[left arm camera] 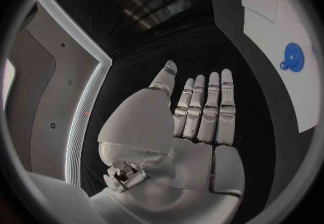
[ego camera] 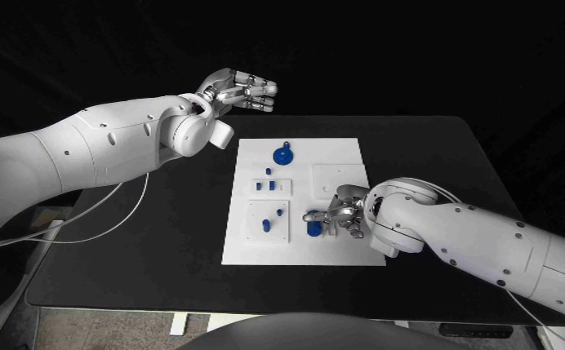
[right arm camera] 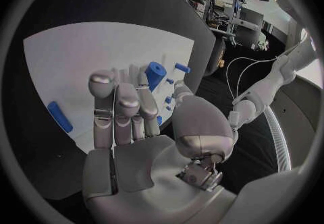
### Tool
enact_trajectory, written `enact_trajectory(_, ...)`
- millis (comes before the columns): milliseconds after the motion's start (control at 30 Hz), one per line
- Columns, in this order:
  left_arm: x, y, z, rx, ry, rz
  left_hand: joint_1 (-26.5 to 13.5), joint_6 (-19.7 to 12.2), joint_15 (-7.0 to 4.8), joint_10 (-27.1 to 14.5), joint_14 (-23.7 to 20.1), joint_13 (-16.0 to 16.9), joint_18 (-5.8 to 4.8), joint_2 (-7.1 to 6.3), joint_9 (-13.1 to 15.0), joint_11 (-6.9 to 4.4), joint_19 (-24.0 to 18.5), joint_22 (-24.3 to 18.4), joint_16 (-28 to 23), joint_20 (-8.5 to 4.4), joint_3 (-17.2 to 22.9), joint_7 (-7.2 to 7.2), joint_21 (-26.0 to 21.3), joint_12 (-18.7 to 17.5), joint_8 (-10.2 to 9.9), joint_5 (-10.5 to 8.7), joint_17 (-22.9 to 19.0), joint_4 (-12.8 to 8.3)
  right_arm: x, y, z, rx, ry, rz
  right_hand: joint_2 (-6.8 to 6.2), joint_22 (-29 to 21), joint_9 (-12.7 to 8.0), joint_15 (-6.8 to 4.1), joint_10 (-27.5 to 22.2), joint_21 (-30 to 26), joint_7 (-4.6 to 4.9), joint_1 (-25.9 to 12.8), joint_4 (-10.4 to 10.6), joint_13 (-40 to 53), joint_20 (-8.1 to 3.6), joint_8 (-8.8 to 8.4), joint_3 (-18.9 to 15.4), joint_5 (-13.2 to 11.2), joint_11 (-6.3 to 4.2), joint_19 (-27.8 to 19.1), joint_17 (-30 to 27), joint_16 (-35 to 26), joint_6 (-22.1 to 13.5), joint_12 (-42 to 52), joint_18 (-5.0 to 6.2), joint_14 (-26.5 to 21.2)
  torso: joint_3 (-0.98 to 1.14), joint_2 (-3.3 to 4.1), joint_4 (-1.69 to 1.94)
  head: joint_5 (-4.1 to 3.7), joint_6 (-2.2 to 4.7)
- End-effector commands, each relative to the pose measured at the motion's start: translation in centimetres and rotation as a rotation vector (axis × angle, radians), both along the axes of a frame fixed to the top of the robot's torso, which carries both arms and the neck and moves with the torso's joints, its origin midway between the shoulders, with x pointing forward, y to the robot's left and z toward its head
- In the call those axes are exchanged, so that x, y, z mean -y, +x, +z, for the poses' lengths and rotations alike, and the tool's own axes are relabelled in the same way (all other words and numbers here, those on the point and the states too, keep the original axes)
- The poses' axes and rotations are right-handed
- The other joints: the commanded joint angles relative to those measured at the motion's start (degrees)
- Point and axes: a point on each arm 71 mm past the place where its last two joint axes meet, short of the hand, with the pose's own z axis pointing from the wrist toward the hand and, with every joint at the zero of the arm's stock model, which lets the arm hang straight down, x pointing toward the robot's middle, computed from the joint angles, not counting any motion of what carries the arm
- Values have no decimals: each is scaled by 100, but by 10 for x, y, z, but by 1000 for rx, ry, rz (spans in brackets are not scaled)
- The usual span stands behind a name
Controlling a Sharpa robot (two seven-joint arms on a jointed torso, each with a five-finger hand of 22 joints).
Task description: Assemble the parts on the task board
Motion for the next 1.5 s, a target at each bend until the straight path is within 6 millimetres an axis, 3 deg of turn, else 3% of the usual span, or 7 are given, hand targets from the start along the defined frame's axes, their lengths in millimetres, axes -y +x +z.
enact_trajectory(33,1,-1,1,3,-4,-16,-14,-6,26,8,9,3,-64,23,3,33,-42,3,-24,2,2,36,-26,-17,10,33,-5,36,2,-1,0,-6,12,10,8,475,1,-28,-3,36,15,33,13,8,-49,-6,-64,-16,-13,282,5,-19,-26,-15,-73,-12,4,1,-4,7,-3)
enact_trajectory(367,0,-1,1,3,-2,-13,-14,-6,26,8,9,3,-64,23,3,33,-42,3,-24,2,2,36,-26,-17,10,33,-5,36,13,0,5,15,22,8,-44,473,-1,-29,-2,29,21,233,-28,13,-50,-7,-27,-5,-7,281,4,-27,-44,-14,-70,-12,4,0,-6,-3,7)
enact_trajectory(500,0,-1,1,3,-1,-13,-14,-6,26,8,9,3,-64,23,3,33,-42,3,-24,2,2,36,-26,-17,10,33,-5,36,16,-1,7,20,26,21,-181,473,7,-26,2,27,22,488,-145,13,-44,-7,201,19,-1,281,4,-22,-35,-8,-66,-9,4,-2,-10,-11,1)
enact_trajectory(600,1,-1,1,3,-1,-14,-14,-6,26,8,9,3,-64,23,3,33,-42,3,-24,2,2,36,-26,-17,10,33,-5,36,16,-1,8,21,30,33,-377,473,-3,-26,6,22,22,749,-224,9,-44,-9,718,332,5,277,-5,-31,-3,-6,-71,-13,3,0,-5,-20,4)
enact_trajectory(933,1,-1,0,2,-1,-16,0,-3,26,9,8,3,-64,21,3,31,-43,3,-24,2,16,35,-26,-17,10,37,-5,41,13,-3,9,19,31,50,-443,475,-27,-20,12,24,12,1124,-474,1,-38,-9,848,821,-3,275,-8,-28,49,-8,-77,-7,-2,-1,-1,-22,3)
enact_trajectory(1300,2,-1,1,3,-2,-17,0,-3,26,9,8,3,-64,21,3,31,-43,3,-24,2,16,35,-26,-17,10,37,-5,41,7,-1,8,27,17,51,-430,476,-32,-23,16,29,1,1128,-459,2,-41,-9,865,952,-11,277,-4,-22,71,-3,-80,-7,-2,5,5,-25,-11)
enact_trajectory(1500,2,-1,1,3,-2,-18,0,-3,26,9,8,3,-64,21,3,31,-43,3,-24,2,16,35,-26,-17,10,37,-5,41,6,0,6,26,4,51,-239,475,-34,-27,19,27,-3,1066,-668,-2,-46,-10,808,886,-22,279,-13,-28,83,-4,-83,-8,4,5,4,-13,-34)
